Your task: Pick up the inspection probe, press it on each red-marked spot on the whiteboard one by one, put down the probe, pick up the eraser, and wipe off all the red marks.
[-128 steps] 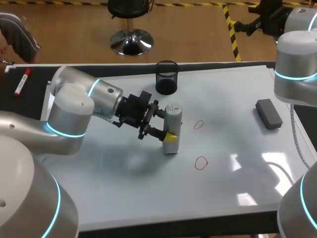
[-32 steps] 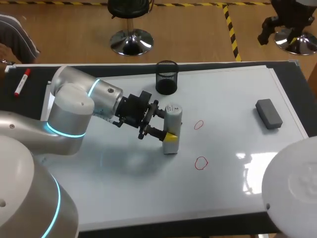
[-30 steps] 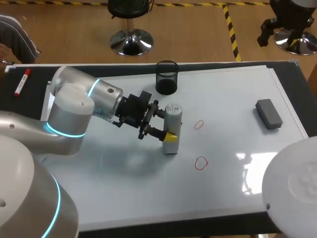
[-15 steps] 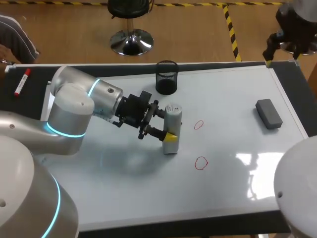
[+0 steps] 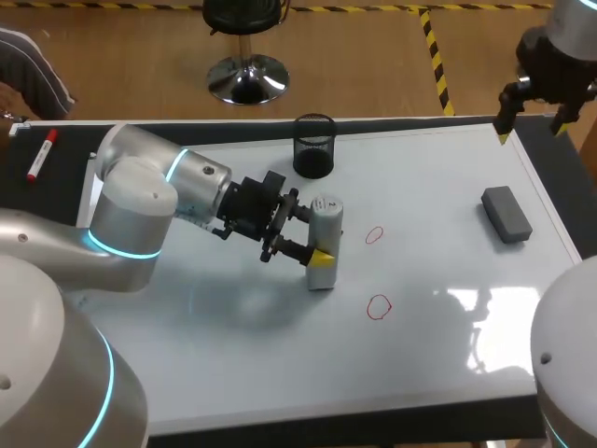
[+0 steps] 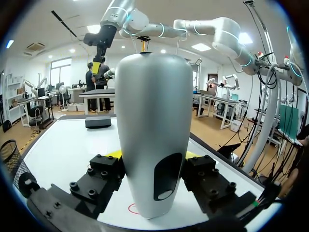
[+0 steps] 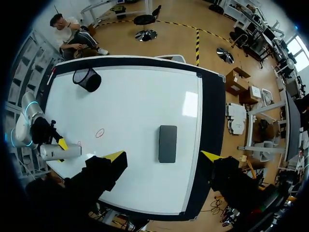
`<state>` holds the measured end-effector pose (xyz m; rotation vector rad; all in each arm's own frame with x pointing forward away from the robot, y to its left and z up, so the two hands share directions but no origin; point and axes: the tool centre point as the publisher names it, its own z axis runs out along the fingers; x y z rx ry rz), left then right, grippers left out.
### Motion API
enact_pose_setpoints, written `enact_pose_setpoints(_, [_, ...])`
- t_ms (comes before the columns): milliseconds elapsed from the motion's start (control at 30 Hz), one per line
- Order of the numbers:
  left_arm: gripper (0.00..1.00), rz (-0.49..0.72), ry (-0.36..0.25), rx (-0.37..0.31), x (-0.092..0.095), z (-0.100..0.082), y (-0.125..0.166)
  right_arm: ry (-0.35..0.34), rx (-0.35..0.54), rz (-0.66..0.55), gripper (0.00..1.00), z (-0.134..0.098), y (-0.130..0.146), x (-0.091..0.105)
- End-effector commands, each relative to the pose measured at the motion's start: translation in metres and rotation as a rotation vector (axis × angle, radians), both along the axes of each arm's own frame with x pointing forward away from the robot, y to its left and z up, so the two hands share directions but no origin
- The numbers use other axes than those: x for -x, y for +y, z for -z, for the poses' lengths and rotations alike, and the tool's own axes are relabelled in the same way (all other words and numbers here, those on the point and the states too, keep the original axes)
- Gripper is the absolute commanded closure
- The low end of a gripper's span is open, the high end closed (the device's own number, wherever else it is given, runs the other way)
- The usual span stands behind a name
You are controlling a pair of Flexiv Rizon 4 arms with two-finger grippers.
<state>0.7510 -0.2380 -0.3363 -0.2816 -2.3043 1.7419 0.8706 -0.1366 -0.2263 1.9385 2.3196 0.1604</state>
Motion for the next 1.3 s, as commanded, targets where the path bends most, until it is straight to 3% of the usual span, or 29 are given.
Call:
enact_pose_setpoints(33, [1.0, -0.002, 0.0, 0.005, 0.002, 0.008, 0.0, 0.012, -0.009, 0.007, 0.0, 0.013, -0.002, -0.002])
enact_pose_setpoints(533, [1.0, -0.002, 0.0, 0.005, 0.002, 0.008, 0.0, 0.075, -0.046, 0.013, 0.0, 0.058, -0.016, -0.007])
enact_pose_setpoints(900, [1.0, -0.002, 0.0, 0.005, 0.002, 0.008, 0.0, 0.083, -0.077, 0.03, 0.0, 0.079, -0.022, 0.004])
enact_pose_setpoints(1300, [1.0, -0.002, 0.0, 0.005, 0.002, 0.008, 0.0, 0.15, -0.086, 0.01, 0.0, 0.107, -0.018, 0.016])
